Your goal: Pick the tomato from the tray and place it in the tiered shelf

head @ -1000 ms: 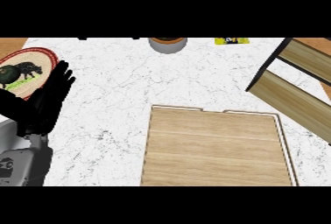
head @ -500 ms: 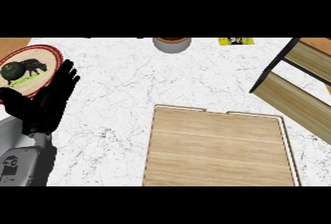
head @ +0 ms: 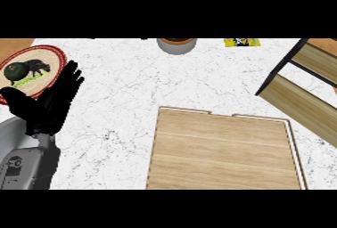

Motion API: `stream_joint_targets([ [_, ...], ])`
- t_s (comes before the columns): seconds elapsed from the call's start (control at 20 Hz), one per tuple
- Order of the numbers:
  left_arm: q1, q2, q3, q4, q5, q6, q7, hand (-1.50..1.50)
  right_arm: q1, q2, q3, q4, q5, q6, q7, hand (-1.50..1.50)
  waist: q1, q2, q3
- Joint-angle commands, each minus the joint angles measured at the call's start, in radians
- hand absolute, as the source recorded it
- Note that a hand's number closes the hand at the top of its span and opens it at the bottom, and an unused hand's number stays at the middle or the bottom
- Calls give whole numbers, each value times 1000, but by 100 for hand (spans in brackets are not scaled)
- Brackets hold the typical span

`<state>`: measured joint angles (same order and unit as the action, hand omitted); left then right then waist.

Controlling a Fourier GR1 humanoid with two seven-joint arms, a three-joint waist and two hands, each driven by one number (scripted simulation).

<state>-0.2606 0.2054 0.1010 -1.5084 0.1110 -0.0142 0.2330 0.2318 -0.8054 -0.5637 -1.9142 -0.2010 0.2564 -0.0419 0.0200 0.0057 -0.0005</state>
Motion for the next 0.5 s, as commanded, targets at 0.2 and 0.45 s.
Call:
stream_joint_targets([
  [0.2,-68,-12,-6,38,-19,22,21,0,-276,-211,-26,580,-20,186,-185,150,1,1,2],
  [0.45,9,-15,-6,7,-25,6,-9,0,-425,-222,52,785,83,209,-315,150,-3,-2,1],
])
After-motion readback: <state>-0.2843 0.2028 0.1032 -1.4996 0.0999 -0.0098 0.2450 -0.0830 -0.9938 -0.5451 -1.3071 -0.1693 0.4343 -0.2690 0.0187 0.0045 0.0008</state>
